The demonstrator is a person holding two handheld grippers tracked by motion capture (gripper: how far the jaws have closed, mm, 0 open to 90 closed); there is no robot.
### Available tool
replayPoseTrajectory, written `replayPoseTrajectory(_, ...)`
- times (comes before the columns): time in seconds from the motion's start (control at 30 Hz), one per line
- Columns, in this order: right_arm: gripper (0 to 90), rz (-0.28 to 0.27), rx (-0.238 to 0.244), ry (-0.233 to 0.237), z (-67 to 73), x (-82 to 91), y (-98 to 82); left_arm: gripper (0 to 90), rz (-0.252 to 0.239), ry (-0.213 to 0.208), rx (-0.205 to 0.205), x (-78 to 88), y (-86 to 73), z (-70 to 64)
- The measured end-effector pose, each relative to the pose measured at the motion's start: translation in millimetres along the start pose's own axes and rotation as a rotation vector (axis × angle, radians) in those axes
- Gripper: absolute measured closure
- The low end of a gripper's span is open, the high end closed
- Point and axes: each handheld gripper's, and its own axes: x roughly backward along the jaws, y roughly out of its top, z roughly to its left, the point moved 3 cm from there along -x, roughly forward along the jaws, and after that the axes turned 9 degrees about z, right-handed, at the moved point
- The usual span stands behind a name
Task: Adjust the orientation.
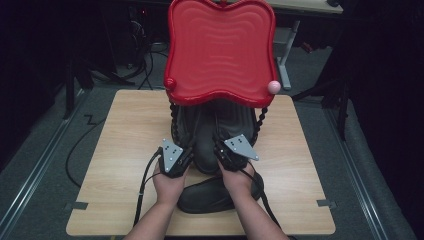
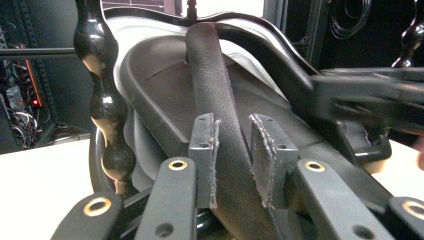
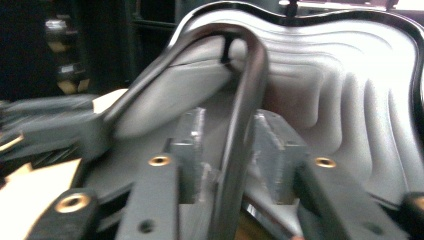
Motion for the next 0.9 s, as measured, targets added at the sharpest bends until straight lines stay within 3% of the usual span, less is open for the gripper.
replayPoseTrajectory(0.07,62.2,-0.002,0.035,0.021,4.1,22.0,-9.7,73.9,0.002,0.005,-0.001,-0.3,0.4,1.0)
replayPoseTrajectory(0.13,66.7,0.012,0.032,0.055,7.2,40.7,-21.7,74.0,0.000,0.008,-0.004,-0.4,0.3,1.3)
replayPoseTrajectory(0.2,84.9,0.059,0.060,0.078,17.4,65.3,-46.6,74.4,-0.001,0.011,-0.003,-0.8,0.5,1.1)
replayPoseTrajectory(0.33,89.6,0.102,0.093,0.106,28.7,75.7,-65.4,74.8,-0.004,0.017,0.002,-2.3,1.3,1.5)
replayPoseTrajectory(0.43,89.6,0.156,0.141,0.131,42.1,69.6,-72.9,74.8,-0.001,0.018,0.004,-4.5,3.5,1.9)
replayPoseTrajectory(0.57,89.6,0.190,0.169,0.109,44.8,57.1,-72.7,75.0,-0.003,0.017,0.002,-6.7,5.4,3.5)
replayPoseTrajectory(0.73,89.6,0.206,0.162,0.080,41.1,42.6,-66.1,68.6,-0.010,-0.014,0.014,-8.9,8.0,3.9)
replayPoseTrajectory(0.9,89.6,0.206,0.165,0.073,40.7,35.8,-60.4,62.7,0.019,-0.023,0.025,-4.3,-5.7,2.6)
